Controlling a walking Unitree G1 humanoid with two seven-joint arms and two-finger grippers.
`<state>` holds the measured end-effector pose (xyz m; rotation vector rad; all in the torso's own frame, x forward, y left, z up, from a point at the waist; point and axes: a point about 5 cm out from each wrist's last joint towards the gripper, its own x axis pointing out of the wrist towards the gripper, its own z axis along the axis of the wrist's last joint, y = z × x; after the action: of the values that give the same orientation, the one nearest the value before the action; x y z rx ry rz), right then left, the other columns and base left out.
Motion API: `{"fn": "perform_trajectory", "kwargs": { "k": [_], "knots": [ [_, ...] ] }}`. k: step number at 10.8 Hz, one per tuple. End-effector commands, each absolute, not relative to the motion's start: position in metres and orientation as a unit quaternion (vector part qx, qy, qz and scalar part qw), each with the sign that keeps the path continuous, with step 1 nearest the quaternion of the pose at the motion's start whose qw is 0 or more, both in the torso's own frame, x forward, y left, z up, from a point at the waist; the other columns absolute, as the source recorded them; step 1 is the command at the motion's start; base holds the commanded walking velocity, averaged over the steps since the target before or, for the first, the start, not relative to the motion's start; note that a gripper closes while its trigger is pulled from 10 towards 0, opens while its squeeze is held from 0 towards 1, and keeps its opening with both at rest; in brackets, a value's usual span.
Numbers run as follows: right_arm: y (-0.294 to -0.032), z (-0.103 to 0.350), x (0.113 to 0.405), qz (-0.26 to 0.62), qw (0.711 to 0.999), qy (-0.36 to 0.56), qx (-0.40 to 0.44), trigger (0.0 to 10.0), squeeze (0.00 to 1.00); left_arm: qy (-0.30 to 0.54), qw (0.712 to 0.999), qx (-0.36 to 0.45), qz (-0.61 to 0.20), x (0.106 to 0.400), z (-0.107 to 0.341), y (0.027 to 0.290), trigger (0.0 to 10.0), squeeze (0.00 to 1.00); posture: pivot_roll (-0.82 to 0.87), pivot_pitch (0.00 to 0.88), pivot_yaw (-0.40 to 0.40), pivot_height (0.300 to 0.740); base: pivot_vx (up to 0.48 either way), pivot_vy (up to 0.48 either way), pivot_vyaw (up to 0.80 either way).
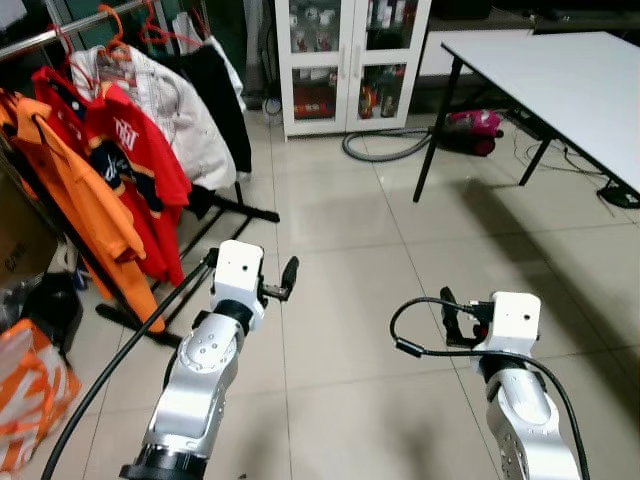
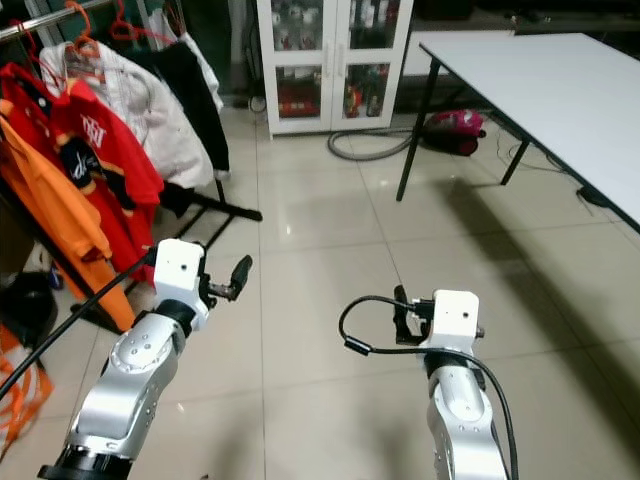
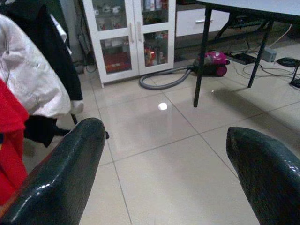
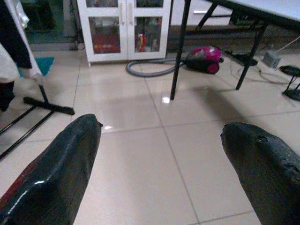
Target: Hang hanger
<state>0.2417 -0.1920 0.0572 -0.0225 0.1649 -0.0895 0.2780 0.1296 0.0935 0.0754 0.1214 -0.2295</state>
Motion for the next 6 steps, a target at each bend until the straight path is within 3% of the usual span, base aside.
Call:
{"fn": "perform_trajectory", "kwargs": {
  "k": [1, 6],
  "knots": [
    [-0.1922, 0.0577, 0.2441, -0.044, 0.995, 0.083, -0.015, 10.0, 0.00, 0.063, 0.991, 0.042, -0.109, 0.2810, 0.0927, 0.1307, 10.0, 0.00, -0.04, 0.000, 0.033, 0.740, 0.461, 0.000, 0.00],
    [-0.1935, 0.0552, 0.2453, -0.055, 0.994, 0.095, -0.007, 10.0, 0.00, 0.055, 0.992, 0.037, -0.107, 0.2817, 0.0945, 0.1285, 10.0, 0.00, -0.03, 0.000, 0.036, 0.740, 0.467, 0.000, 0.00]
  ]
}}
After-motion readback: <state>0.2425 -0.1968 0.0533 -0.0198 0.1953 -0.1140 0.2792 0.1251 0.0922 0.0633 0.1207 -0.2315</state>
